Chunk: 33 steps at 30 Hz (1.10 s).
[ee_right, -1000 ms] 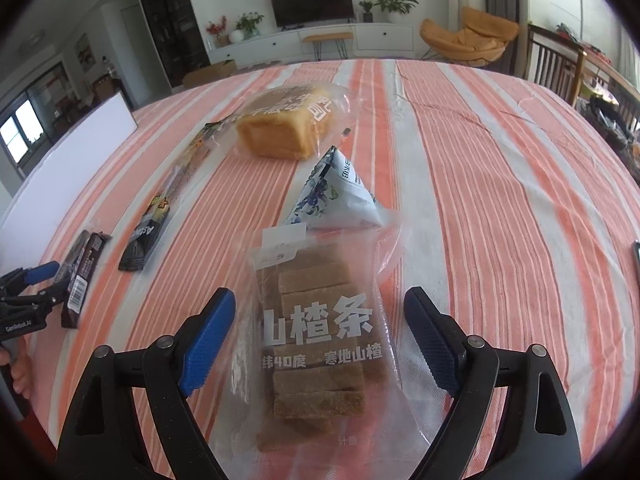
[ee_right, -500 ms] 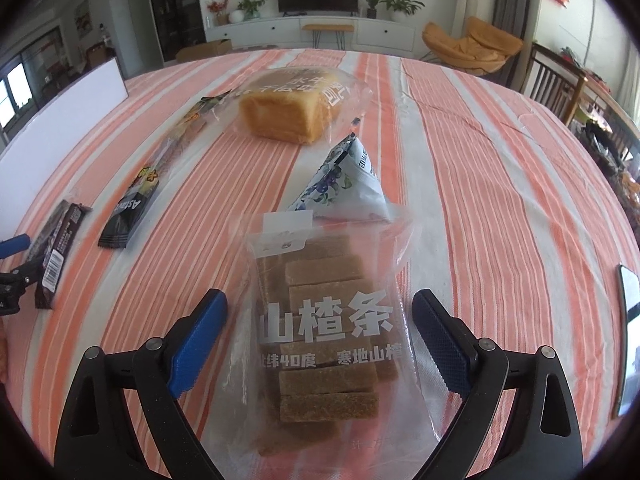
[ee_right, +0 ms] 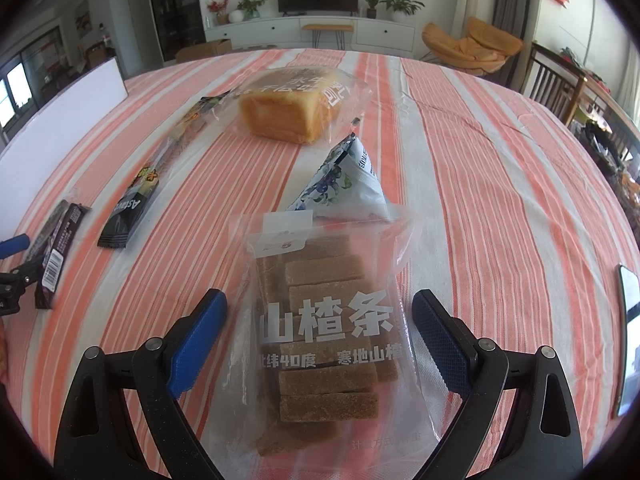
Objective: Organize snacks
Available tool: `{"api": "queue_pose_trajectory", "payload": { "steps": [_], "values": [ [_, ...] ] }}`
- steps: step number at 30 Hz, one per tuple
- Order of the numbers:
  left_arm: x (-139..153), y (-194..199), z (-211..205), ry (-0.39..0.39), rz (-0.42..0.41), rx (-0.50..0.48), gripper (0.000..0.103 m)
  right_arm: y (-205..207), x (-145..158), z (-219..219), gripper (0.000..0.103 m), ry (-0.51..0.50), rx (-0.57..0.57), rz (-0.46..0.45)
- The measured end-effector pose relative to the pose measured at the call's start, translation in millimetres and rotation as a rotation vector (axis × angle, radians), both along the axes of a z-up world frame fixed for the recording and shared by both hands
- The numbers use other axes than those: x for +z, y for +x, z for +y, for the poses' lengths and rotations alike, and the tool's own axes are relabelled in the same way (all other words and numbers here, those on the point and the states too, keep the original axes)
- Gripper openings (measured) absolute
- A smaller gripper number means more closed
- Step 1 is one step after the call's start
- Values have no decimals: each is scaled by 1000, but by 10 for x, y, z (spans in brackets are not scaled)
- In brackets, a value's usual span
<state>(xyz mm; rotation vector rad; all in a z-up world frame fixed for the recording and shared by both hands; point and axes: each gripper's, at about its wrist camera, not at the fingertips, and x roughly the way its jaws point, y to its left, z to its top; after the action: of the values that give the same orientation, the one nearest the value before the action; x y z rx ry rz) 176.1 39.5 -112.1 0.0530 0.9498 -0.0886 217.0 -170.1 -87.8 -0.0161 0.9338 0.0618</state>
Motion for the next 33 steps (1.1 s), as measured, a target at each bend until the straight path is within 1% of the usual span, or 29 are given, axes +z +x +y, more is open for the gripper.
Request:
{"api": "queue_pose_trajectory", "payload": {
  "steps": [21,23,25,26,28,29,30,31,32,33],
  "values": [
    [-3,2,2,-1,1,1,103,-1,-1,0,95,0,0,0],
    [4,18,11,-3,13,-3,103,0,-1,1,95,0,0,0],
    [24,68,29,-5,66,-38,103,-1,-1,1,95,0,0,0],
    [38,92,51,-14,94,-57,102,0,-2,1,95,0,1,0],
    [85,109,165,-83,118,-65,101,0,-2,1,95,0,1,0],
    [106,118,226,-122,126,-62,100,0,-3,1,95,2,2,0],
    [121,127,266,-142,129,-57,96,-1,-3,1,96,4,3,1],
    [130,136,282,-146,130,-54,95,-3,-2,6,96,4,3,1],
    [130,143,272,-137,129,-59,93,-1,0,4,96,3,5,2],
    [128,147,235,-117,126,-71,90,17,6,-1,96,6,13,23]
  ]
}}
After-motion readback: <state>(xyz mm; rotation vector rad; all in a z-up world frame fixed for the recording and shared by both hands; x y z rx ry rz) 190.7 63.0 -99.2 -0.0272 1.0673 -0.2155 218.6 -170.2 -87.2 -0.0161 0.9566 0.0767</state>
